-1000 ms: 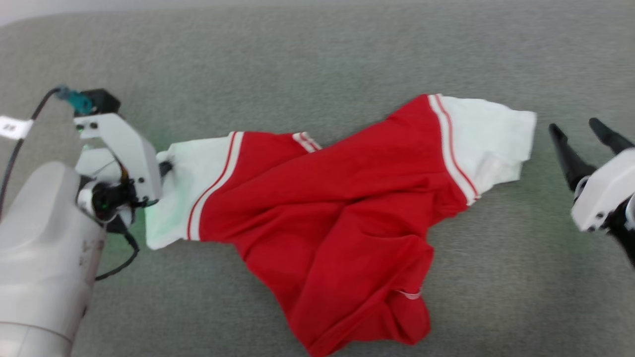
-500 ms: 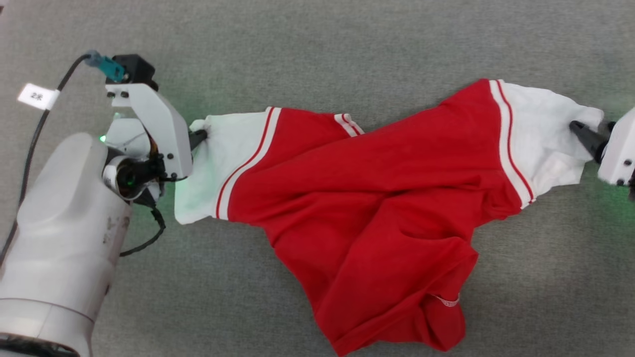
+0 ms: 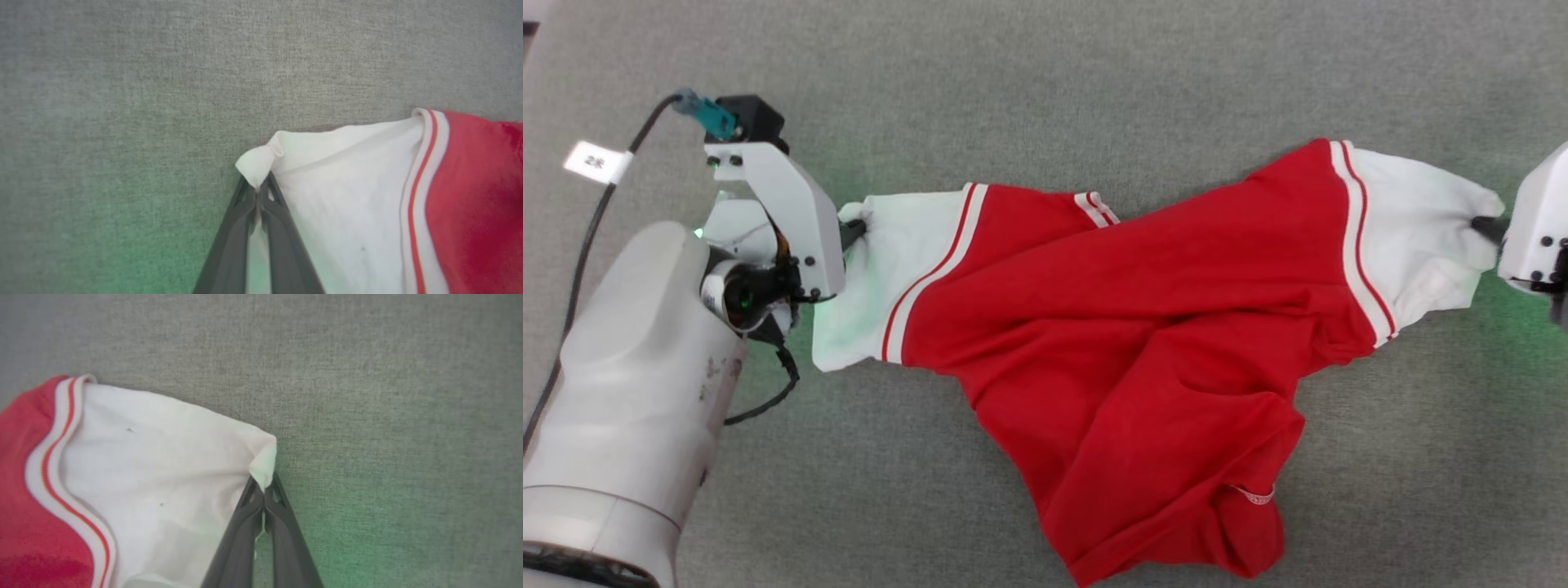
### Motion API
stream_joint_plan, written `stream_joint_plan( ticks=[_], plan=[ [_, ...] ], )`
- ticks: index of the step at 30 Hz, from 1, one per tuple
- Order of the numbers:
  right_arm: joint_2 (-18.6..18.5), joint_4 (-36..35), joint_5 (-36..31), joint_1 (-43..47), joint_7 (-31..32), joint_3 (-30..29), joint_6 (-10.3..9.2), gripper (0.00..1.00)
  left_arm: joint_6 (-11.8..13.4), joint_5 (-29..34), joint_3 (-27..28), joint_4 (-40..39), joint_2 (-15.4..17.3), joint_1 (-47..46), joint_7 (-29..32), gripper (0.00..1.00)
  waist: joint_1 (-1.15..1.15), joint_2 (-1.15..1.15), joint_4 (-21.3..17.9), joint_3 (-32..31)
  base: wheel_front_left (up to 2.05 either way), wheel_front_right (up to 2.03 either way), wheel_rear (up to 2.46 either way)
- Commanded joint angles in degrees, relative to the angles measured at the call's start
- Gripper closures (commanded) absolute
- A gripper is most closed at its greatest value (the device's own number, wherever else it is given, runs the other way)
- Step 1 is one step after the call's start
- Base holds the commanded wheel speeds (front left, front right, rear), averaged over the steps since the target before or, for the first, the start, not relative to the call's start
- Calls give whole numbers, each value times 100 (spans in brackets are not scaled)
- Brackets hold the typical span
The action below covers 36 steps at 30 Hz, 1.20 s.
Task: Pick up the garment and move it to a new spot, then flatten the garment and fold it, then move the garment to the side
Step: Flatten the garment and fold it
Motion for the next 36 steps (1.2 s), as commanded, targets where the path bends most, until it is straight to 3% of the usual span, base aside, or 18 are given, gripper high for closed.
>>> stream_joint_plan(
  ticks=[1,9,18,31,36],
  plan=[
    [135,117,72,19,15,1,0,100,20,-16,-163,125,-10,227,36,100,0,0,-45,-159,0,0,0],
    [205,55,293,-361,-429,135,0,100,18,-118,-260,-93,204,-203,-81,100,0,0,-147,-767,0,0,0],
    [271,216,299,-1156,-1578,621,0,100,17,-172,-249,-153,261,-923,-473,100,0,0,-208,-1544,0,0,0],
    [289,1308,277,-2629,-3843,1770,-1,100,38,26,-7,390,69,-2363,-1605,100,0,0,-320,-2270,0,0,0],
    [376,1992,337,-3186,-4350,2126,-1,100,118,83,-3,697,-83,-2792,-1803,100,0,0,-343,-2396,0,0,0]
  ],
)
